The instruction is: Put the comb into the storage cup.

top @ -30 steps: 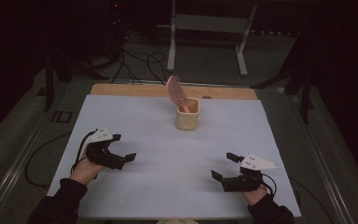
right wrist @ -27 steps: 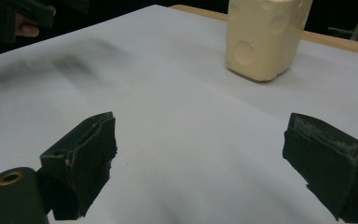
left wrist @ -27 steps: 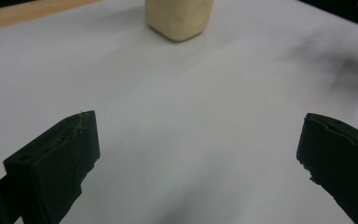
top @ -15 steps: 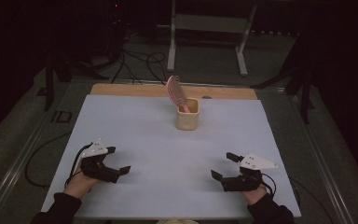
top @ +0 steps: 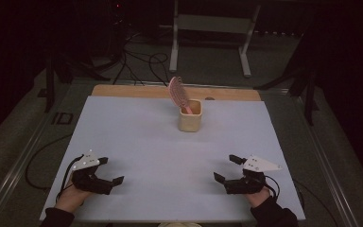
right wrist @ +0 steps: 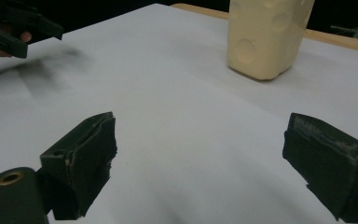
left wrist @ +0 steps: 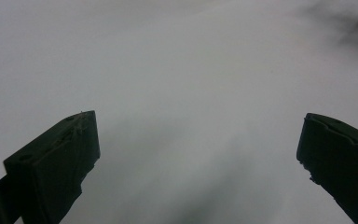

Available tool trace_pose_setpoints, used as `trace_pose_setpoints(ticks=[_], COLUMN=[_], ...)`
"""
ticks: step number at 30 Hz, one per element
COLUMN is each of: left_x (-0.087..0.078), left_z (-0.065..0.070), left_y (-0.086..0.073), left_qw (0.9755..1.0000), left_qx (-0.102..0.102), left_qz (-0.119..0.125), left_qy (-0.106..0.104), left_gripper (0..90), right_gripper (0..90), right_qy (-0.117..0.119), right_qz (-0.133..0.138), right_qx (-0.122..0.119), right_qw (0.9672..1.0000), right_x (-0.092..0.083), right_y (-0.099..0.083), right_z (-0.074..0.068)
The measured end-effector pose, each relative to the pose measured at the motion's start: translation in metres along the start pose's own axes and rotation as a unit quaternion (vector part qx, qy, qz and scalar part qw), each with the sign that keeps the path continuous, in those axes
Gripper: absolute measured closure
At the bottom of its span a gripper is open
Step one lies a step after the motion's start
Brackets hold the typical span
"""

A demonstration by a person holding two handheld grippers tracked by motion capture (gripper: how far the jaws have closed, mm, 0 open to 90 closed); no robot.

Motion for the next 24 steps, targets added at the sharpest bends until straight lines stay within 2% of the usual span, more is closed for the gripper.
trace_pose_setpoints(ticks=[11,24], left_x=[-0.012,-0.017], left_z=[-0.003,-0.006], left_y=[-0.019,-0.025], left_qw=[0.9997,0.9984], left_qx=[-0.011,-0.011], left_qz=[-0.003,-0.002], left_qy=[0.021,0.055], left_gripper=[0.2,0.2], right_gripper=[9.1,9.1], right_qy=[0.000,0.003], right_qz=[-0.001,-0.004], right_qx=[0.000,-0.005], right_qw=[1.0000,1.0000], right_x=[0.000,0.003], right_y=[0.000,-0.002], right_z=[0.000,0.000])
Point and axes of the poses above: each handheld gripper's, and its own axes: x roughly forward along the jaws, y roughly out of its top, z roughly to its right, the point moved 1 cm from there along x, roughly forward along the jaws, and after that the axes turned 15 degrees about -x, right-handed, at the moved point
